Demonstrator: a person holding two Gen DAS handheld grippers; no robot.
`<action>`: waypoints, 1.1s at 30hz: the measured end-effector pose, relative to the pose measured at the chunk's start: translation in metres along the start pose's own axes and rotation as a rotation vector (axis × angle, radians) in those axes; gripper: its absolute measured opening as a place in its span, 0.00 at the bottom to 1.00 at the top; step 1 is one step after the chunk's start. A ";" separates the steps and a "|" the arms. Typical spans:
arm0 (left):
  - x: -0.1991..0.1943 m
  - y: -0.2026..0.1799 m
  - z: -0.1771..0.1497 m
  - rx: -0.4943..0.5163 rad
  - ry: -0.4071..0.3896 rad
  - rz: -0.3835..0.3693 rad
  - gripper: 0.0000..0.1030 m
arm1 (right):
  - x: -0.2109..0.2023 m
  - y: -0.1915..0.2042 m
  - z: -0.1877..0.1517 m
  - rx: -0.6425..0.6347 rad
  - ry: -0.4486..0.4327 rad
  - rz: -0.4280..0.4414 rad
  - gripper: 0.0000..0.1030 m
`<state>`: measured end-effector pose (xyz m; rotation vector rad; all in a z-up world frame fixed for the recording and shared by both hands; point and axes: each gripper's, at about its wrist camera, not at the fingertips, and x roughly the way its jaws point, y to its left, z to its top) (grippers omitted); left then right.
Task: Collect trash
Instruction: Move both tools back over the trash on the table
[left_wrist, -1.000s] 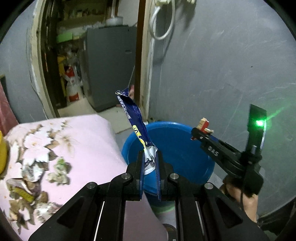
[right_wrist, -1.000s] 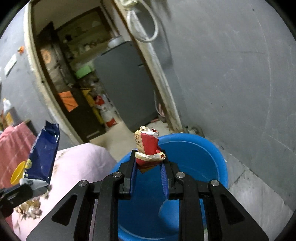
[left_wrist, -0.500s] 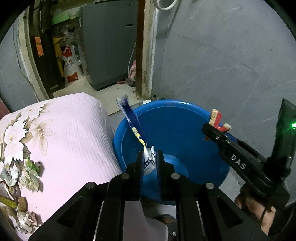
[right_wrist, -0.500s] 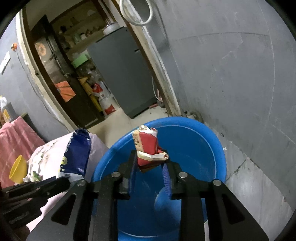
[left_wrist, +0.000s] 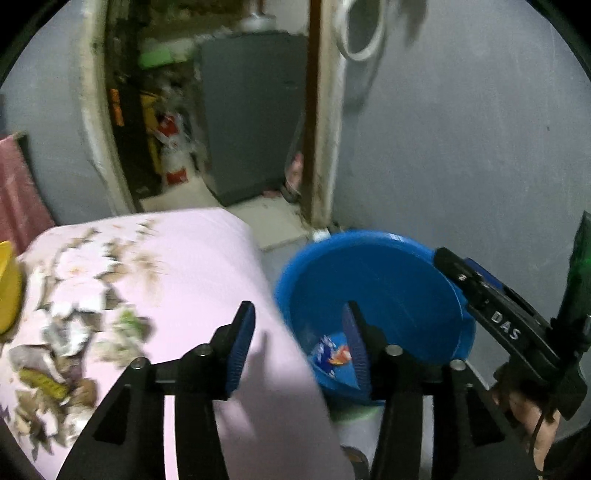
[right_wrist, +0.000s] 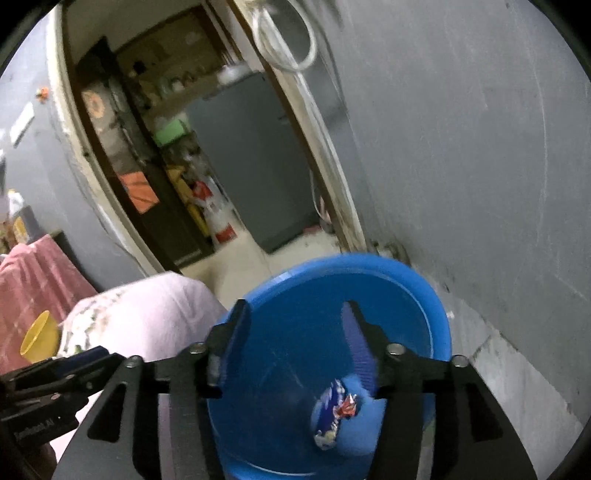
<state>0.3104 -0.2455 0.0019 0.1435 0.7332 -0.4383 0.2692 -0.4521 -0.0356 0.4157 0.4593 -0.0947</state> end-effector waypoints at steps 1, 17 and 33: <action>-0.006 0.005 0.000 -0.012 -0.022 0.012 0.46 | -0.004 0.004 0.000 -0.011 -0.019 0.011 0.53; -0.142 0.095 -0.055 -0.253 -0.417 0.357 0.94 | -0.074 0.108 -0.010 -0.188 -0.344 0.310 1.00; -0.208 0.162 -0.126 -0.373 -0.487 0.533 0.95 | -0.088 0.191 -0.049 -0.362 -0.385 0.472 1.00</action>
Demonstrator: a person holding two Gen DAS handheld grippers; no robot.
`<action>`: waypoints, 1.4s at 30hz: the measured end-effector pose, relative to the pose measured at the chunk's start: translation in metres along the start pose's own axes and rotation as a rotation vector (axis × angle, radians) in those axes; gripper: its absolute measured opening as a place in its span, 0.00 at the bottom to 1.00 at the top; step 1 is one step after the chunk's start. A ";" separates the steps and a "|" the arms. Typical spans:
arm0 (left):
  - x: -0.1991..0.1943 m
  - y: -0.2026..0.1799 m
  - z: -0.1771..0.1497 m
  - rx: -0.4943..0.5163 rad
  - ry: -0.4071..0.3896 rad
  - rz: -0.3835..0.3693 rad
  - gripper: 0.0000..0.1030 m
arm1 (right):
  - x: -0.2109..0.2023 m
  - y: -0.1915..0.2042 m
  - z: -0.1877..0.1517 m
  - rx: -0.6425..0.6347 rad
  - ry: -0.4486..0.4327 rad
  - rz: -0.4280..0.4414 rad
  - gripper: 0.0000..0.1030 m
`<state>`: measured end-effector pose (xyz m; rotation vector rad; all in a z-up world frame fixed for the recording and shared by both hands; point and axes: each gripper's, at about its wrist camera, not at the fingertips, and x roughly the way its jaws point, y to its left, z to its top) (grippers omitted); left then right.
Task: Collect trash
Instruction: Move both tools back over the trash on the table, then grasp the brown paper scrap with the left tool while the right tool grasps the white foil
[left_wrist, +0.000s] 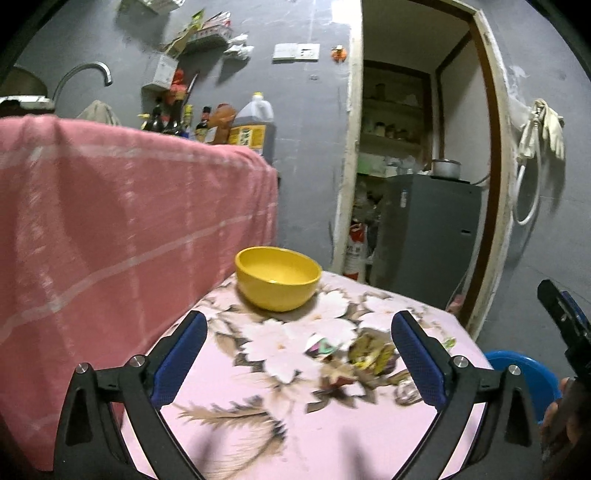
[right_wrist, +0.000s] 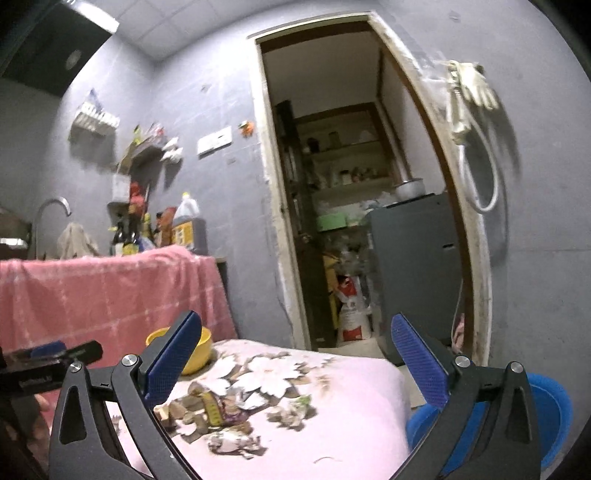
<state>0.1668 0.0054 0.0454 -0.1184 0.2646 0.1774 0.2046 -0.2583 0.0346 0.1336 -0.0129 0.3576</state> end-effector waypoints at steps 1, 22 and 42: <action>0.000 0.005 0.000 -0.010 0.005 0.003 0.95 | 0.004 0.005 -0.003 -0.015 0.017 0.009 1.00; 0.063 0.010 -0.015 0.025 0.383 -0.018 0.95 | 0.080 0.023 -0.061 -0.040 0.515 0.084 1.00; 0.113 -0.011 -0.028 0.028 0.591 -0.232 0.36 | 0.114 0.031 -0.094 -0.023 0.771 0.231 0.60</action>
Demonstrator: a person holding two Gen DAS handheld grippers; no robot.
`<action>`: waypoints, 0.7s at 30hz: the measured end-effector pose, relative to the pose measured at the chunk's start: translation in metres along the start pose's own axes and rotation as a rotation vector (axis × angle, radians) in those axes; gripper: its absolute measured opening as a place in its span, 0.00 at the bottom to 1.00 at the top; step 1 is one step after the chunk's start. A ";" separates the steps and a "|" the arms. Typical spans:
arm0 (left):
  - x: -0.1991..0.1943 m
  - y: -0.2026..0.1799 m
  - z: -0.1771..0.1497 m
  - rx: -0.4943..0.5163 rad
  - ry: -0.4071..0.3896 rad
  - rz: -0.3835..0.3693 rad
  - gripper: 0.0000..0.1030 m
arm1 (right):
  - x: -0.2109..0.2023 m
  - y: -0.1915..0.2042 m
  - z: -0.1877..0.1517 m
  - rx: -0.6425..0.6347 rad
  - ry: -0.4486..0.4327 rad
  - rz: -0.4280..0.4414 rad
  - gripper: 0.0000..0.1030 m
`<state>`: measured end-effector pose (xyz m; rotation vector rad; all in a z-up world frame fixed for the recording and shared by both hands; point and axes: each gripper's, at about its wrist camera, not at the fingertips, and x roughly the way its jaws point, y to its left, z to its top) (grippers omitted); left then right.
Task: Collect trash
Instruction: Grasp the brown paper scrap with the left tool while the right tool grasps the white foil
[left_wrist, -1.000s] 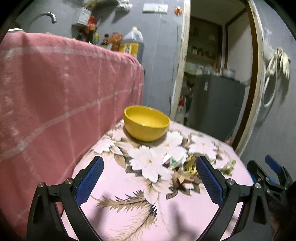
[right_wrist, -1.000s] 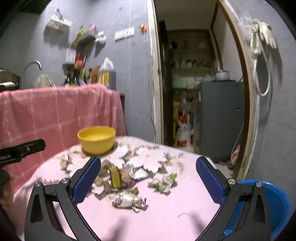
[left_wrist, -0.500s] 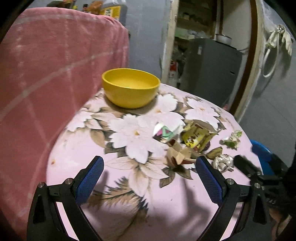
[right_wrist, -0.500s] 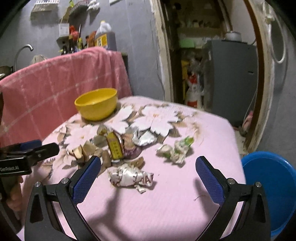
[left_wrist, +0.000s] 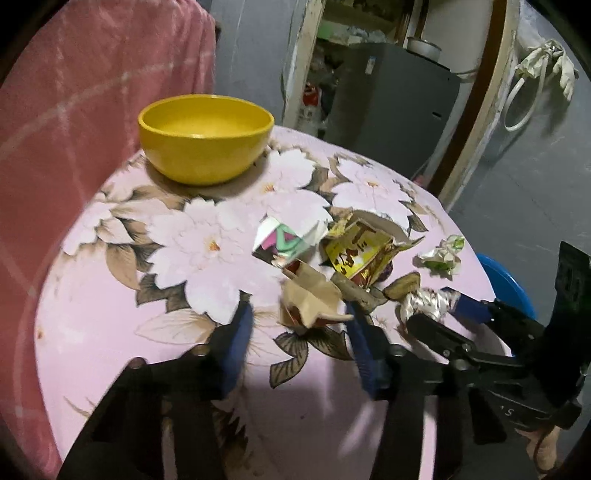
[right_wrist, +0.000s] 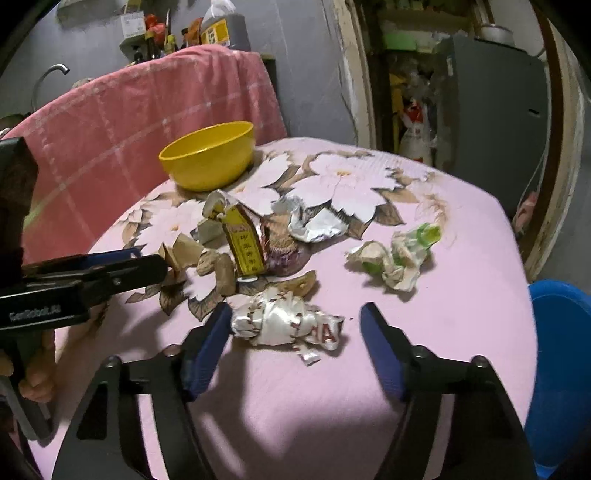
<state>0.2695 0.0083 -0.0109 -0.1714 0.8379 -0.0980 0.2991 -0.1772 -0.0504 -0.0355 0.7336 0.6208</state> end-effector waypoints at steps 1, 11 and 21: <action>0.001 0.001 0.000 -0.006 0.008 -0.007 0.30 | 0.001 0.000 0.000 0.001 0.002 0.007 0.53; -0.004 0.003 -0.002 -0.007 0.010 -0.019 0.04 | -0.006 0.003 -0.003 -0.018 -0.024 0.037 0.37; -0.014 -0.001 -0.008 0.023 0.015 0.006 0.05 | -0.013 0.000 -0.006 -0.002 -0.044 0.026 0.36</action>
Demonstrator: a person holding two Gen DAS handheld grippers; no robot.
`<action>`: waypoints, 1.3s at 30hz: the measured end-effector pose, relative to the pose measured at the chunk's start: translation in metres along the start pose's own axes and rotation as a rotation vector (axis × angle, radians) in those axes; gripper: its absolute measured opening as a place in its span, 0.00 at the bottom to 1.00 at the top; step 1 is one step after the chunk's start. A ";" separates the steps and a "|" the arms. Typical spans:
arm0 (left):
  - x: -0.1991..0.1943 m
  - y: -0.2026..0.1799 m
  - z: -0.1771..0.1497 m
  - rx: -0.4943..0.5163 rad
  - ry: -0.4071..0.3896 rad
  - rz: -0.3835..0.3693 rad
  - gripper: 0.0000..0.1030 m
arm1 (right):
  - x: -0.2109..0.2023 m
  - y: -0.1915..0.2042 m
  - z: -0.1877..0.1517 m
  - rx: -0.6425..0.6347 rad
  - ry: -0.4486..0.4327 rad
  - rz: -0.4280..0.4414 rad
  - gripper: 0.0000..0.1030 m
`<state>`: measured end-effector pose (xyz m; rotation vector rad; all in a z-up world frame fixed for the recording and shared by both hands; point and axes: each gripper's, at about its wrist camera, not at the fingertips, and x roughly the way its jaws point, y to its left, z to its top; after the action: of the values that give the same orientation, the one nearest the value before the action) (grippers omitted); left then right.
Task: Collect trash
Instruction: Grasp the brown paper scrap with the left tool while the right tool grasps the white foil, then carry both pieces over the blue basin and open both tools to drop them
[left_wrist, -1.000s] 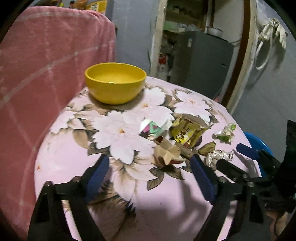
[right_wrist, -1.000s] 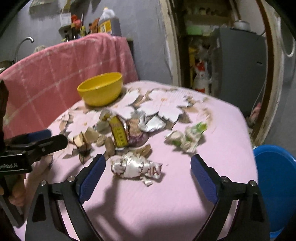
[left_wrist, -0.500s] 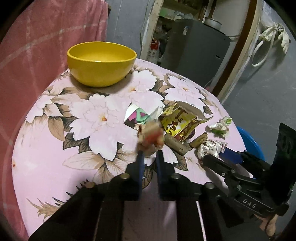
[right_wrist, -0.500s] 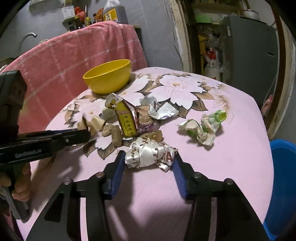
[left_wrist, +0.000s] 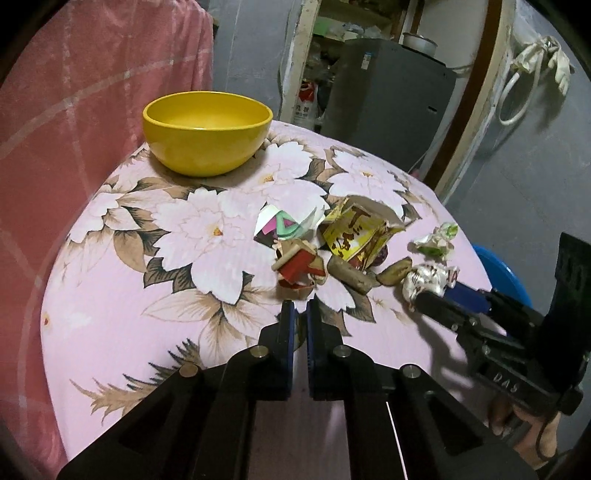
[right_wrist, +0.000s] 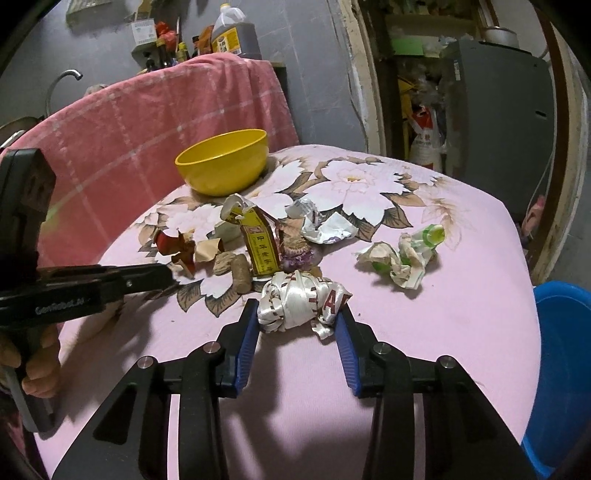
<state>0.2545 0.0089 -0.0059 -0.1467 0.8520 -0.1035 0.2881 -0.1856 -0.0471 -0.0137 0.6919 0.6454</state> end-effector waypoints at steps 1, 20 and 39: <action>0.001 -0.001 0.000 0.005 0.006 0.005 0.06 | 0.000 -0.001 0.000 0.001 0.003 -0.002 0.37; 0.027 -0.003 0.022 -0.013 -0.053 0.035 0.47 | -0.001 -0.026 0.000 0.123 -0.004 -0.013 0.37; -0.034 -0.047 0.007 0.083 -0.311 -0.022 0.20 | -0.057 -0.016 0.000 0.036 -0.285 -0.081 0.37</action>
<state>0.2357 -0.0317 0.0321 -0.0910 0.5350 -0.1324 0.2636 -0.2295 -0.0162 0.0819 0.4251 0.5433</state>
